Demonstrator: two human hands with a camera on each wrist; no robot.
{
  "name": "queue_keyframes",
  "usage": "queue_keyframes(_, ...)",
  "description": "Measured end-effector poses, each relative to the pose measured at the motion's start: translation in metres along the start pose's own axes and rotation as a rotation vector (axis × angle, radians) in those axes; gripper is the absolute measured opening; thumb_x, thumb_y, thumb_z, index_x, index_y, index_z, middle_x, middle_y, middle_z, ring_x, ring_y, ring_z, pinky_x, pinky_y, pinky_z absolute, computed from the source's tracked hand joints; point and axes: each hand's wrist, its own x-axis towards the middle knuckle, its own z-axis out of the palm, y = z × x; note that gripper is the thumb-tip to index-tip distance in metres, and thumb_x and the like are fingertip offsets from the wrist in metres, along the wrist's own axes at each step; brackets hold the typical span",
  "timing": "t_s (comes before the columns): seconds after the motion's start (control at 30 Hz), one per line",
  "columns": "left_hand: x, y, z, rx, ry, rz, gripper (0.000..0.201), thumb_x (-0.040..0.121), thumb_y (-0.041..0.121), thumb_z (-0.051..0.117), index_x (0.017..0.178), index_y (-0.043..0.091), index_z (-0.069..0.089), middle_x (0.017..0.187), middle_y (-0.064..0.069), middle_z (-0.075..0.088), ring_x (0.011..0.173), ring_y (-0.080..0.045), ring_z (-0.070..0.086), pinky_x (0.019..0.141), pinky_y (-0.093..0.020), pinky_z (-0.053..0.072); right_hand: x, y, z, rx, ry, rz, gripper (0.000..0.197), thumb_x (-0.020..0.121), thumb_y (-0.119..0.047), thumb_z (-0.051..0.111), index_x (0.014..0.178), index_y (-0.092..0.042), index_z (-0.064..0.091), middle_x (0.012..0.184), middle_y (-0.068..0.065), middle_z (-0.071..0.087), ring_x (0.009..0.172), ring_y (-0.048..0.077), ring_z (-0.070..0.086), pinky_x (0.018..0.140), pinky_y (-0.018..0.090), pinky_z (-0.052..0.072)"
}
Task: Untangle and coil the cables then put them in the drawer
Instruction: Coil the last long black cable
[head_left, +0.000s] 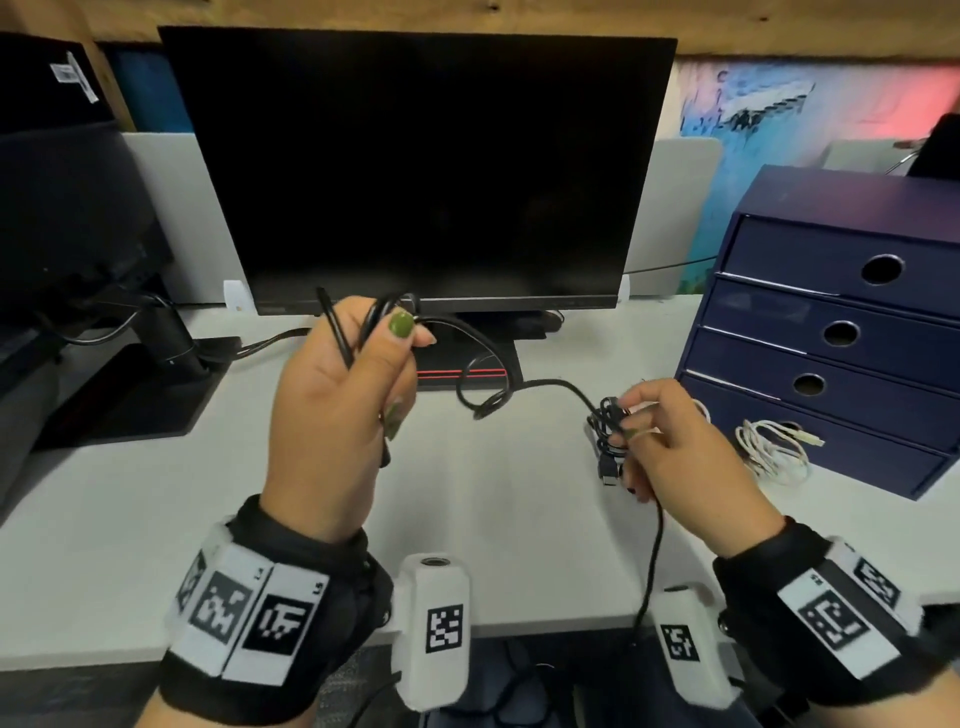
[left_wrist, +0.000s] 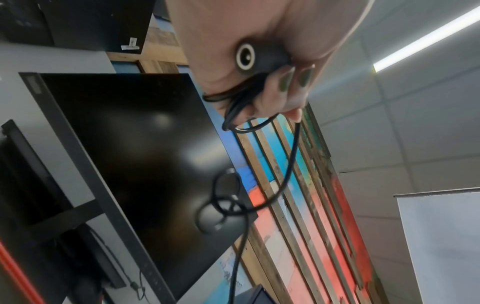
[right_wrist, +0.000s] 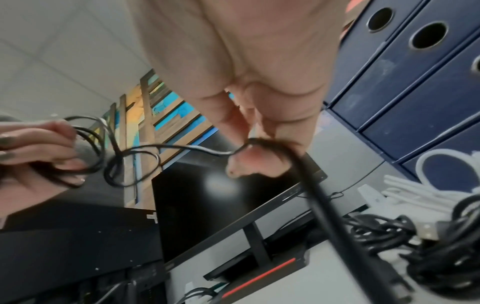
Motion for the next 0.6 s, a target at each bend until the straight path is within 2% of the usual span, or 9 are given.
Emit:
queue_keyframes(0.07,-0.002,-0.006,0.005,0.016,-0.004,-0.024,0.019,0.094,0.023,0.048,0.080,0.016,0.059,0.047,0.011,0.036,0.043,-0.009,0.029,0.046,-0.016,0.030,-0.006,-0.006,0.007,0.032,-0.064,-0.061,0.034,0.093,0.002,0.045,0.108,-0.028,0.051,0.088,0.004,0.062,0.058,0.014,0.063,0.053,0.027,0.054)
queue_keyframes(0.1,-0.003,-0.009,0.007,0.016,-0.011,-0.035,0.019,0.093,0.023,0.048,0.079,0.017,0.059,0.047,0.010,0.036,0.043,-0.009,0.029,0.045,-0.016,0.030,-0.009,-0.009,0.011,0.071,-0.097,-0.082,0.036,0.093,0.003,0.045,0.107,-0.029,0.053,0.087,0.004,0.062,0.058,0.016,0.062,0.053,0.028,0.054)
queue_keyframes(0.17,-0.005,-0.013,0.013,0.024,-0.023,-0.063,0.019,0.093,0.025,0.049,0.078,0.017,0.059,0.047,0.009,0.035,0.043,-0.009,0.029,0.044,-0.016,0.029,-0.012,-0.016,0.018,0.136,-0.135,-0.116,0.034,0.096,-0.001,0.043,0.103,-0.031,0.058,0.078,0.002,0.063,0.051,0.014,0.052,0.047,0.025,0.045)
queue_keyframes(0.23,-0.007,-0.016,0.016,0.052,-0.048,-0.096,0.018,0.093,0.026,0.052,0.079,0.016,0.059,0.046,0.008,0.036,0.043,-0.008,0.029,0.043,-0.016,0.028,-0.016,-0.026,0.021,0.206,-0.131,-0.143,0.026,0.101,-0.016,0.041,0.103,-0.031,0.062,0.068,-0.001,0.058,0.048,0.010,0.042,0.045,0.020,0.036)
queue_keyframes(0.3,-0.010,-0.020,0.018,0.101,-0.087,-0.119,0.017,0.093,0.026,0.056,0.079,0.016,0.061,0.047,0.006,0.037,0.044,-0.007,0.030,0.042,-0.017,0.028,-0.021,-0.035,0.022,0.245,-0.124,-0.185,0.028,0.100,-0.030,0.036,0.107,-0.031,0.062,0.065,0.000,0.052,0.049,0.007,0.038,0.046,0.017,0.033)
queue_keyframes(0.33,-0.011,-0.021,0.018,0.124,-0.113,-0.122,0.017,0.093,0.026,0.056,0.080,0.018,0.062,0.048,0.007,0.037,0.044,-0.007,0.031,0.043,-0.017,0.029,-0.023,-0.038,0.023,0.261,-0.124,-0.208,0.029,0.100,-0.031,0.034,0.109,-0.030,0.061,0.065,0.001,0.051,0.049,0.007,0.037,0.046,0.017,0.033)
queue_keyframes(0.4,-0.013,-0.025,0.020,0.171,-0.192,-0.117,0.016,0.091,0.027,0.054,0.080,0.022,0.065,0.048,0.008,0.039,0.045,-0.007,0.033,0.045,-0.016,0.031,-0.025,-0.042,0.026,0.306,-0.123,-0.222,0.026,0.103,-0.021,0.032,0.109,-0.027,0.057,0.064,0.003,0.051,0.048,0.008,0.036,0.045,0.020,0.032)
queue_keyframes(0.5,-0.018,-0.028,0.025,0.265,-0.321,-0.097,0.015,0.089,0.025,0.054,0.084,0.022,0.068,0.047,0.009,0.044,0.045,-0.004,0.039,0.050,-0.016,0.035,-0.025,-0.044,0.031,0.426,-0.118,-0.216,0.021,0.103,-0.015,0.033,0.099,-0.018,0.053,0.064,0.002,0.051,0.049,0.012,0.036,0.047,0.023,0.031)
queue_keyframes(0.6,-0.021,-0.029,0.028,0.376,-0.356,-0.100,0.016,0.086,0.031,0.056,0.085,0.022,0.069,0.050,0.009,0.046,0.049,-0.005,0.043,0.052,-0.024,0.039,-0.021,-0.043,0.029,0.329,0.020,-0.217,0.016,0.098,-0.016,0.048,0.091,-0.020,0.061,0.072,-0.007,0.057,0.064,0.010,0.050,0.062,0.025,0.041)
